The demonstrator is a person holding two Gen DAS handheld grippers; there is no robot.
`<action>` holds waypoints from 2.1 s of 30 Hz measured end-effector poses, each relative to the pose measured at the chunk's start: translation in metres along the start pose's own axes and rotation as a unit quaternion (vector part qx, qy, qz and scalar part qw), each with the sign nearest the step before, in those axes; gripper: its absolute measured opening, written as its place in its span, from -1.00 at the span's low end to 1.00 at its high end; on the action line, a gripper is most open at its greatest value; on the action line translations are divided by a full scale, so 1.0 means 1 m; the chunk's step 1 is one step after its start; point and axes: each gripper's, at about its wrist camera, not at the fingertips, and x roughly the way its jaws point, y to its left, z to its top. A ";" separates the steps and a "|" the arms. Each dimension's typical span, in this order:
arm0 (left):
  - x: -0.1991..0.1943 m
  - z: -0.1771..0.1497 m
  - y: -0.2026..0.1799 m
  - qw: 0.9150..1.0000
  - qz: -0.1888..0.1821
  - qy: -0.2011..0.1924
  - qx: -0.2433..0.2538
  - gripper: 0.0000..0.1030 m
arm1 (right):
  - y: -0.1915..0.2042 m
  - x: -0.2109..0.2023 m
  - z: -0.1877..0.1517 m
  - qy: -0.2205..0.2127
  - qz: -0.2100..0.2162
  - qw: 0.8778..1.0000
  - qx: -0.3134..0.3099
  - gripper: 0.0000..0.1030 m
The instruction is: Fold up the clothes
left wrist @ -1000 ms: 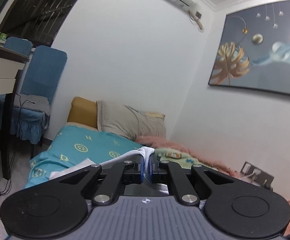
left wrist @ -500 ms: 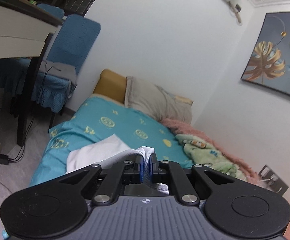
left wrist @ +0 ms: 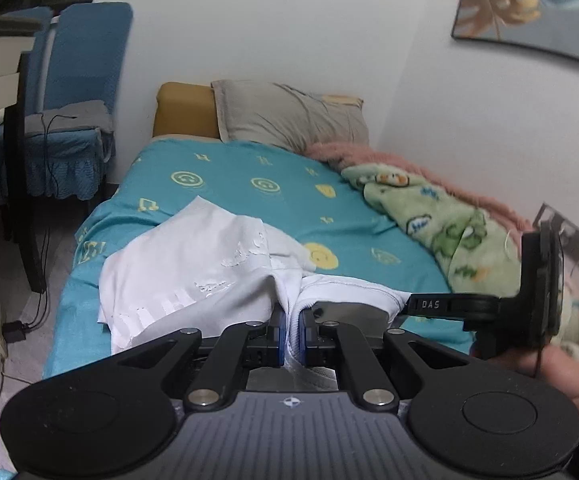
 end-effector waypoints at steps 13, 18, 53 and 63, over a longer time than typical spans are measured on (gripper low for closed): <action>-0.003 0.006 0.009 0.999 0.028 -0.020 -0.038 -0.87 | 0.038 -0.044 -0.021 -0.017 0.023 0.991 -0.130 0.58; -0.005 0.007 0.009 0.998 0.027 -0.028 -0.039 -0.87 | 0.063 -0.052 -0.028 -0.064 0.036 0.981 -0.180 0.58; 0.016 -0.027 -0.046 0.990 0.082 -0.002 0.112 -0.37 | 0.023 -0.051 -0.001 -0.168 -0.040 0.984 -0.050 0.18; 0.051 -0.040 -0.075 0.968 0.178 -0.036 0.171 0.12 | 0.018 -0.051 0.004 -0.157 -0.005 0.987 -0.023 0.18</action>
